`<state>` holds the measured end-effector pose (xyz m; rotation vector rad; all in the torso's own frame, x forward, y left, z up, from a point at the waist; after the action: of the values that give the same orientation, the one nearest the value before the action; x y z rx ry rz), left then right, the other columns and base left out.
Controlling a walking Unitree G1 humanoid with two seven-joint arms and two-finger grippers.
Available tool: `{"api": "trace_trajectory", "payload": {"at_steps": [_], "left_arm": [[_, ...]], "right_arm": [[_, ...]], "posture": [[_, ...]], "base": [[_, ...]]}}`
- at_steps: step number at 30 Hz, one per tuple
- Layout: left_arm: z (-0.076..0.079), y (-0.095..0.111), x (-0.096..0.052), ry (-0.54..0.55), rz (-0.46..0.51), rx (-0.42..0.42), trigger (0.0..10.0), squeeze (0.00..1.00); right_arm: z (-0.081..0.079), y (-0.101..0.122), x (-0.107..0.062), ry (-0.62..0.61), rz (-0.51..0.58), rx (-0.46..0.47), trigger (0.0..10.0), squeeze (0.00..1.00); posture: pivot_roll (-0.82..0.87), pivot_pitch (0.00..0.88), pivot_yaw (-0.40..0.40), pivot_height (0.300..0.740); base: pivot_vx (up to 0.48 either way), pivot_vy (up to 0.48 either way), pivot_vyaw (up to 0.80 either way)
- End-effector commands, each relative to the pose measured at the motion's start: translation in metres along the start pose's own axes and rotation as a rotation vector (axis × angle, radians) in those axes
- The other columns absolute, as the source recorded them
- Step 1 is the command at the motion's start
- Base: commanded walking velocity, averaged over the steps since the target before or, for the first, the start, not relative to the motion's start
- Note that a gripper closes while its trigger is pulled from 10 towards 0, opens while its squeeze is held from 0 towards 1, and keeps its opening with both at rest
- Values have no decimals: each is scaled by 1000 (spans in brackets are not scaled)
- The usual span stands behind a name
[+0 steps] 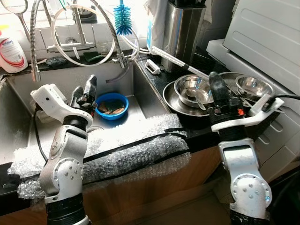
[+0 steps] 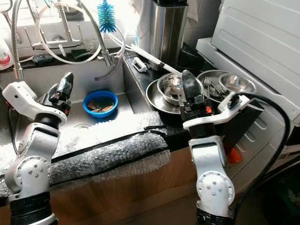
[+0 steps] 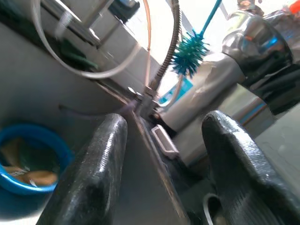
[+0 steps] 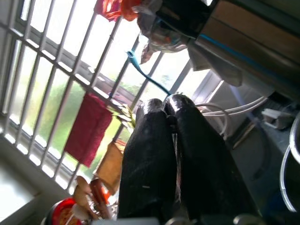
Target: Kitchen organization
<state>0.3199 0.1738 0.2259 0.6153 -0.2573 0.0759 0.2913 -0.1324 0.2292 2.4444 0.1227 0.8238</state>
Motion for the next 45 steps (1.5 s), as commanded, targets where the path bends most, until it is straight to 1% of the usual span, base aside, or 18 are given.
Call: {"api": "trace_trajectory", "payload": {"at_steps": [1, 4, 6, 7, 10, 12, 16, 17, 19, 23, 26, 28, 31, 36, 39, 45], "left_arm": [[12, 0, -2, -52, -8, -62, 10000, 0], [17, 1, -4, -83, -15, -161, 10000, 0], [19, 1, -4, -99, -22, -195, 10000, 0], [21, 0, -5, -112, -36, -212, 10000, 0], [22, -2, -6, -127, -56, -222, 10000, 0], [26, -7, -8, -151, -84, -240, 10000, 0], [32, -20, -13, -178, -151, -265, 10000, 0], [32, -20, -13, -178, -151, -265, 10000, 0], [37, -29, -17, -200, -200, -270, 10000, 0], [37, -34, -19, -199, -219, -275, 10000, 0], [39, -39, -19, -198, -230, -291, 10000, 0], [42, -43, -19, -213, -248, -279, 10000, 0], [42, -44, -20, -214, -252, -286, 10000, 0], [44, -48, -21, -228, -273, -280, 10000, 0], [46, -49, -21, -235, -276, -287, 10000, 0], [49, -54, -22, -247, -290, -298, 10000, 0]], "right_arm": [[3, -22, -24, -26, -73, 73, 10000, 0], [6, -24, -29, -44, -80, 128, 10000, 0], [10, -26, -32, -62, -91, 163, 10000, 0], [15, -28, -36, -87, -119, 169, 10000, 0], [19, -31, -39, -100, -139, 162, 10000, 0], [18, -29, -39, -90, -131, 176, 10000, 0], [10, -28, -40, -46, -123, 214, 10000, 0], [10, -28, -40, -46, -123, 214, 10000, 0], [9, -26, -40, -42, -105, 235, 10000, 0], [7, -24, -39, -27, -89, 269, 10000, 0], [7, -30, -41, -30, -130, 239, 10000, 0], [9, -32, -43, -35, -129, 264, 10000, 0], [5, -33, -44, -13, -135, 290, 10000, 0], [8, -36, -47, -30, -145, 305, 10000, 0], [5, -36, -47, -10, -147, 321, 10000, 0], [3, -44, -49, -3, -191, 345, 10000, 0]], "posture": [[-87, 0, -46, 740], [-87, 0, -47, 740], [-87, 0, -48, 740], [-85, 0, -50, 740], [-86, 0, -52, 740], [-85, 0, -53, 740], [-85, 0, -55, 740], [-85, 0, -55, 740], [-82, 0, -56, 740], [-83, 0, -56, 740], [-84, 0, -57, 740], [-79, 0, -59, 740], [-83, 0, -58, 740], [-83, 0, -59, 740], [-85, 0, -59, 740], [-84, 0, -62, 740]], "base": [[0, 0, 0], [0, 0, 0], [0, 0, 0], [0, 0, 0], [0, 0, 0], [0, 0, 0], [0, 0, 0], [0, 0, 0], [0, 0, 0], [0, 0, 0], [0, 0, 0], [0, 0, 0], [0, 0, 0], [0, 0, 0], [0, 0, 0], [0, 0, 0]]}}
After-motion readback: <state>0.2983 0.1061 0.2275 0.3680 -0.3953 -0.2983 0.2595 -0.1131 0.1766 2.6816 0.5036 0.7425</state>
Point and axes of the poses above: a point about 5 cm out from each wrist's last joint towards the gripper, its own x axis pointing out of the wrist towards the gripper, its own y axis along the axis of the wrist's last joint, z = x × y, the point moved 3 cm from there along x, pointing out of the wrist towards the gripper, and after that the axes turned 11 degrees about -x, right-handed, at the moved point
